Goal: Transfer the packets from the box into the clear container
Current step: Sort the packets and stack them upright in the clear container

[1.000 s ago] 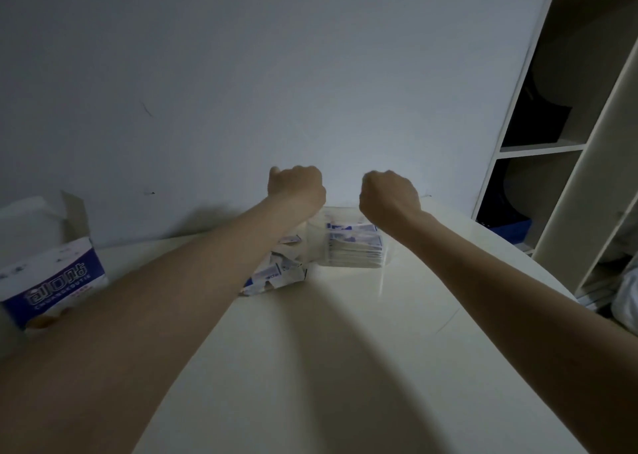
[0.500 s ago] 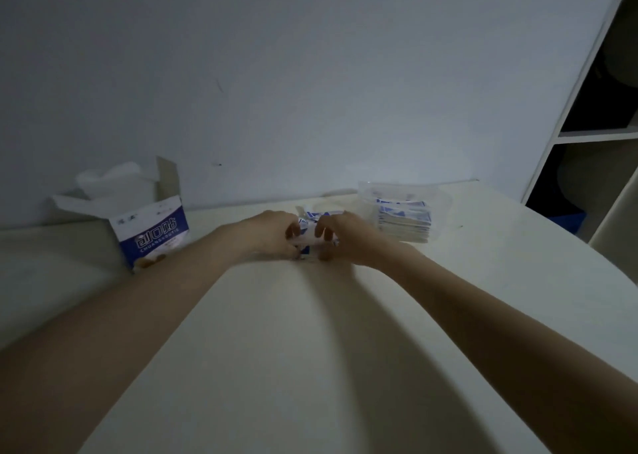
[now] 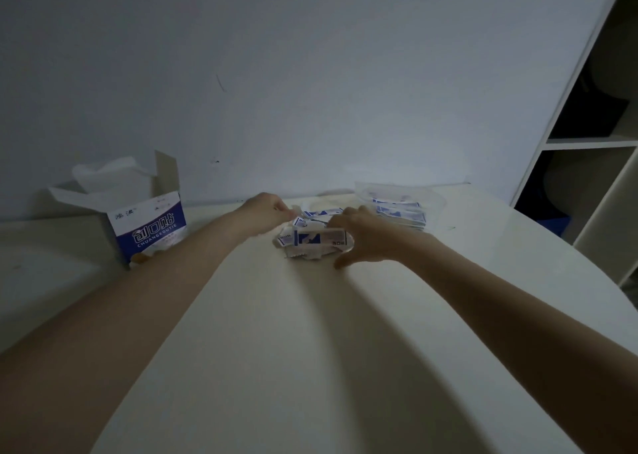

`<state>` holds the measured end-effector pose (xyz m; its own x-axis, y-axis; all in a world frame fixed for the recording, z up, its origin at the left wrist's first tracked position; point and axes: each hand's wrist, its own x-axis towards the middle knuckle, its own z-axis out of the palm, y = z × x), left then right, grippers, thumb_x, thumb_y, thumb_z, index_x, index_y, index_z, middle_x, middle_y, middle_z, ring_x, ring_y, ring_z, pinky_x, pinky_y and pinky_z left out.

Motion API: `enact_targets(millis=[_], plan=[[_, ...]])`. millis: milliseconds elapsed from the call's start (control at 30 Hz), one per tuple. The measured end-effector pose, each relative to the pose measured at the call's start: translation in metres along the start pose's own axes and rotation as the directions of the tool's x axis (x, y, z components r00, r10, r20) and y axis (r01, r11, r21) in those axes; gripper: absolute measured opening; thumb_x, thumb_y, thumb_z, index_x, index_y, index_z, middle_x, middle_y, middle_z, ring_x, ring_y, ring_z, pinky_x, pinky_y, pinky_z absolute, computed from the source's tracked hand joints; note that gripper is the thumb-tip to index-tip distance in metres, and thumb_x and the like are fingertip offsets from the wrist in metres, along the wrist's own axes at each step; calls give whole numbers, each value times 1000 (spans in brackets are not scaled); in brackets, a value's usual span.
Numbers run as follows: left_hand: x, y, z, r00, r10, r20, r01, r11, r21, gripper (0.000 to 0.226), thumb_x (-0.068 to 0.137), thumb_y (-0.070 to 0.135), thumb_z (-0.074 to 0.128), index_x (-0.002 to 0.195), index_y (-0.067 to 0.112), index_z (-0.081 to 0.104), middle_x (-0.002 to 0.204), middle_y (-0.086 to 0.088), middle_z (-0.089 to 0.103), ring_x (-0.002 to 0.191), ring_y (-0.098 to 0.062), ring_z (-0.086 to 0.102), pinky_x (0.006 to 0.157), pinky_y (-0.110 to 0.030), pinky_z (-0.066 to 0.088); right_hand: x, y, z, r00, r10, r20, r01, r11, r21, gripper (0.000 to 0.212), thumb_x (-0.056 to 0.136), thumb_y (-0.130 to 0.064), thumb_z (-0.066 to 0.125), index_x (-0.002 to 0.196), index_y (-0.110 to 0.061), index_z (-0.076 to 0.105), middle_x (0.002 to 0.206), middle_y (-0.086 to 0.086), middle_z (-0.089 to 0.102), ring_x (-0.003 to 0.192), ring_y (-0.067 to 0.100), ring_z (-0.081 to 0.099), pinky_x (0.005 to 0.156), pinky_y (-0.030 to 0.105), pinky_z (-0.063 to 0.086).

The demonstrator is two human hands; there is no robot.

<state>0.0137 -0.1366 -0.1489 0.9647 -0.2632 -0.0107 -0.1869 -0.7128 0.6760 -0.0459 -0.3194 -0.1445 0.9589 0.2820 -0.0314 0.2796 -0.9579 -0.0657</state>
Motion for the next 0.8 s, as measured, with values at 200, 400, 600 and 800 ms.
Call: enact_targets(millis=[200, 400, 600, 800], plan=[[-1, 13, 22, 997, -71, 29, 59, 951, 303, 18, 82, 16, 67, 98, 9, 62, 91, -7, 55, 83, -21, 50, 64, -23, 37, 16, -22, 18, 979, -88, -185, 73, 994, -87, 24, 90, -21, 54, 111, -16, 64, 112, 8, 64, 113, 27, 46, 86, 32, 40], [-2, 9, 21, 995, -81, 57, 65, 968, 243, 26, 78, 22, 72, 97, 10, 58, 90, -6, 52, 83, -21, 48, 63, -25, 35, 10, -19, 20, 994, -16, -113, 33, 987, 158, 39, 84, -31, 63, 118, -12, 57, 119, 8, 51, 106, 24, 52, 81, 26, 39], [-3, -4, 5, 993, -102, 57, 105, 994, -37, 6, 81, 6, 66, 87, 5, 66, 66, -9, 55, 54, -18, 50, 51, -20, 41, 1, -14, 11, 1000, -13, 22, 7, 974, 227, 33, 82, -17, 66, 114, -11, 62, 103, 5, 62, 89, 16, 53, 75, 21, 39], [-12, -11, -15, 994, -89, 61, 96, 990, -108, 19, 86, 12, 64, 68, 9, 58, 58, -4, 46, 49, -12, 36, 43, -19, 28, -1, -13, 7, 998, -5, 66, -16, 953, 304, 34, 83, -31, 66, 113, -14, 62, 103, 0, 61, 91, 15, 55, 74, 24, 43]])
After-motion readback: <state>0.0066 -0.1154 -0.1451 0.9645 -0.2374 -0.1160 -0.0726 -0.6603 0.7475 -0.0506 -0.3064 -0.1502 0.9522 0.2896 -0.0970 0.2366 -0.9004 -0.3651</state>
